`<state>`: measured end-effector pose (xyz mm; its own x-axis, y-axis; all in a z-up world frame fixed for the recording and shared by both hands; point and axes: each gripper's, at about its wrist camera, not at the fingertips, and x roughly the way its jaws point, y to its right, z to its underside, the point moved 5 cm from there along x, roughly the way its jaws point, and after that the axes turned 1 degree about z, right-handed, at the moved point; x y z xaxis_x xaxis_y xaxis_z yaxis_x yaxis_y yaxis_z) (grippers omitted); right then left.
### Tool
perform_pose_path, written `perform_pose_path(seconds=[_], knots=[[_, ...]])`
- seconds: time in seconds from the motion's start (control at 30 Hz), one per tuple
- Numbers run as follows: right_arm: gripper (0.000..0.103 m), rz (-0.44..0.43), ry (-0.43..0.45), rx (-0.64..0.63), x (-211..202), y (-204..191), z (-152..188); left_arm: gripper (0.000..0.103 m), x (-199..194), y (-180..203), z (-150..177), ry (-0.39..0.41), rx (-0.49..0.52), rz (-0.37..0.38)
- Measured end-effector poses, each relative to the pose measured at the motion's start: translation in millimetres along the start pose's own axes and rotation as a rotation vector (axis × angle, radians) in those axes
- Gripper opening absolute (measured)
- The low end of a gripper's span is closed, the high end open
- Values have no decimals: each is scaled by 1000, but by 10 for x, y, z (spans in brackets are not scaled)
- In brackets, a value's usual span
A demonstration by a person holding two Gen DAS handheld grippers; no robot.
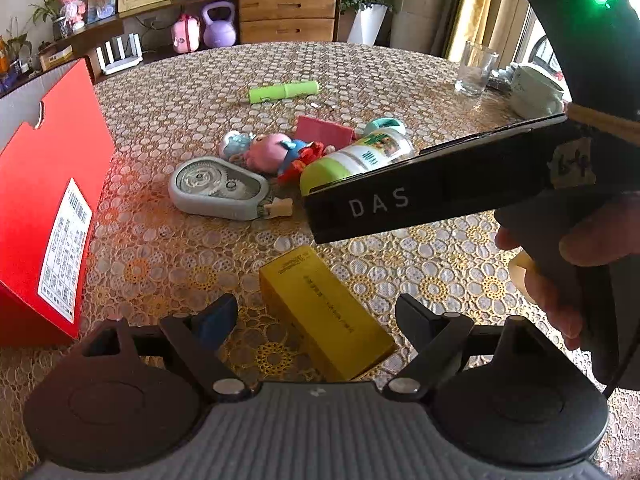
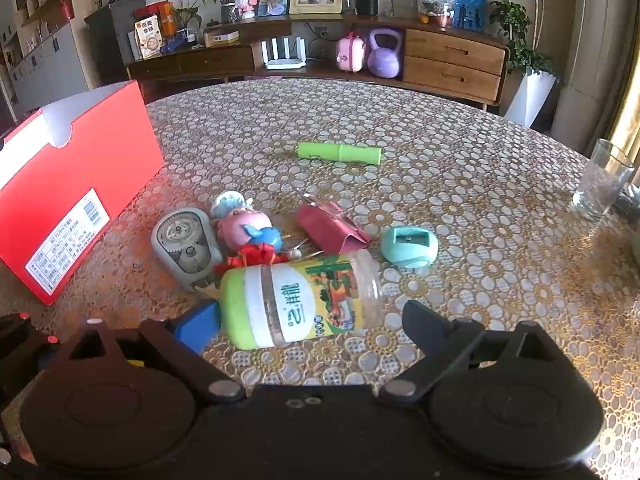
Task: Organize rigid objects
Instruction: 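Grasp the yellow box with left tool while right tool grasps green-lidded jar, then carry the yellow box with left tool while right tool carries the jar over the red box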
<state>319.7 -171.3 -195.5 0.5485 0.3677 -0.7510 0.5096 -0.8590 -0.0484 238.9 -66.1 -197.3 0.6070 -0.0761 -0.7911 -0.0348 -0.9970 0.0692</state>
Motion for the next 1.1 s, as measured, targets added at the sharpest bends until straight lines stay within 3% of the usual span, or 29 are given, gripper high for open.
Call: perform_pose_path(seconds=[0.23, 0.47, 0.6, 1.1], knots=[[87, 12, 0, -6, 44, -47, -4, 81, -14, -47, 13, -1, -10, 10], [86, 35, -3, 15, 26, -67, 18, 46, -86, -60, 13, -10, -22, 57], [85, 56, -6, 38, -19, -83, 50, 29, -108, -111, 19, -15, -15, 43], [83, 50, -13, 118, -610, -278, 395, 29, -294, -440, 173, -34, -35, 46]])
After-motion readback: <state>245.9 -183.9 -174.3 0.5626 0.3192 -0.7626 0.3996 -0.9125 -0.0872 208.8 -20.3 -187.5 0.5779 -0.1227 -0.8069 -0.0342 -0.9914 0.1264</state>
